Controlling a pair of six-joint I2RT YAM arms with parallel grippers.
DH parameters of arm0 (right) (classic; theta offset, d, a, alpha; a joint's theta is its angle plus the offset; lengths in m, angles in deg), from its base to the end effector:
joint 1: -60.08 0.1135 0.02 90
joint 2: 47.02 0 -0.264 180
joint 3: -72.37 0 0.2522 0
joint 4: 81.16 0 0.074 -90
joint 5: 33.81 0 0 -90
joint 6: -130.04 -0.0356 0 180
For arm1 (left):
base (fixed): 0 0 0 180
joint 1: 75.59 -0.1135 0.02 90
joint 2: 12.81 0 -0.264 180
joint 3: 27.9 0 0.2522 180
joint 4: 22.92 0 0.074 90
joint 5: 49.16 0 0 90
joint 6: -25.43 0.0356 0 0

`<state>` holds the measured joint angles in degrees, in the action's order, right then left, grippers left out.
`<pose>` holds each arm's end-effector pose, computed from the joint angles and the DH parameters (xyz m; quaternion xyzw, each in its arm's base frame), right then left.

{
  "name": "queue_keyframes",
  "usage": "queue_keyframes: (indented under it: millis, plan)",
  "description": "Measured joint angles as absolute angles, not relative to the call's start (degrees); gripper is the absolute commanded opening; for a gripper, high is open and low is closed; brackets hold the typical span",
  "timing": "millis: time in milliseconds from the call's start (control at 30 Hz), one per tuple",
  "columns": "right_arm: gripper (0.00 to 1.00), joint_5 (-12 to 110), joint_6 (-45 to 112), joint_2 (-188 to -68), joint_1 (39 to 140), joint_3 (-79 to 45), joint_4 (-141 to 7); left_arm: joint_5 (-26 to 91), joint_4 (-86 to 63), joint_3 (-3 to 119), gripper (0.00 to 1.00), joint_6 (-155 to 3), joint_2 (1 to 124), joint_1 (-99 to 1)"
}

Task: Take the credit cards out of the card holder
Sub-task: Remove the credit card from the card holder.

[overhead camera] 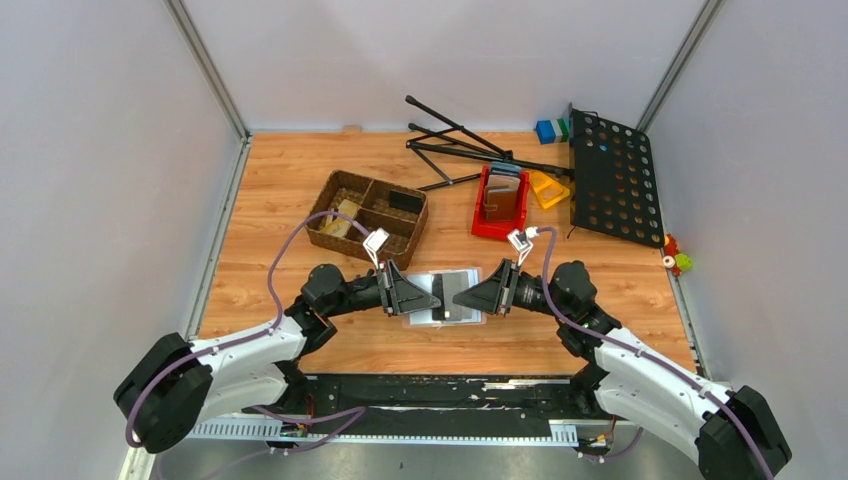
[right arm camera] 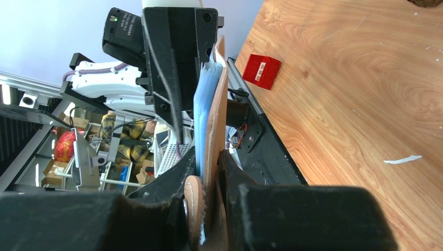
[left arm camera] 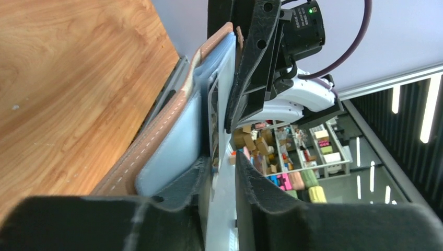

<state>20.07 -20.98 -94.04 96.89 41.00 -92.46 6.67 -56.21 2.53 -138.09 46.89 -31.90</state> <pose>0.1358 0.1278 0.2308 -0.0598 0.7260 0.6365 0.2533 0.1380 -0.1595 0.2254 0.0399 0.6851 -0.7012 0.1932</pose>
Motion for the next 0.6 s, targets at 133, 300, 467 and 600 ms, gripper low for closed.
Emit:
queue_keyframes:
  millis: [133, 300, 467, 600]
  plan:
    - [0.06, 19.6, -21.5, -94.1, 96.9, 41.0, -93.8, 6.6, -56.1, 2.5, 0.00, -138.2, 47.0, -31.9]
    - [0.06, 19.9, -21.4, -94.1, 96.9, 41.0, -93.2, 7.6, -53.1, 2.6, 0.00, -137.2, 45.6, -31.9]
    - [0.10, 20.2, -21.4, -92.5, 96.0, 41.7, -91.9, 8.5, -47.8, 3.1, 0.00, -135.5, 42.3, -32.3]
    - [0.10, 20.3, -21.7, -91.2, 93.4, 43.6, -91.4, 8.5, -44.9, 3.1, 0.00, -134.8, 41.2, -34.3]
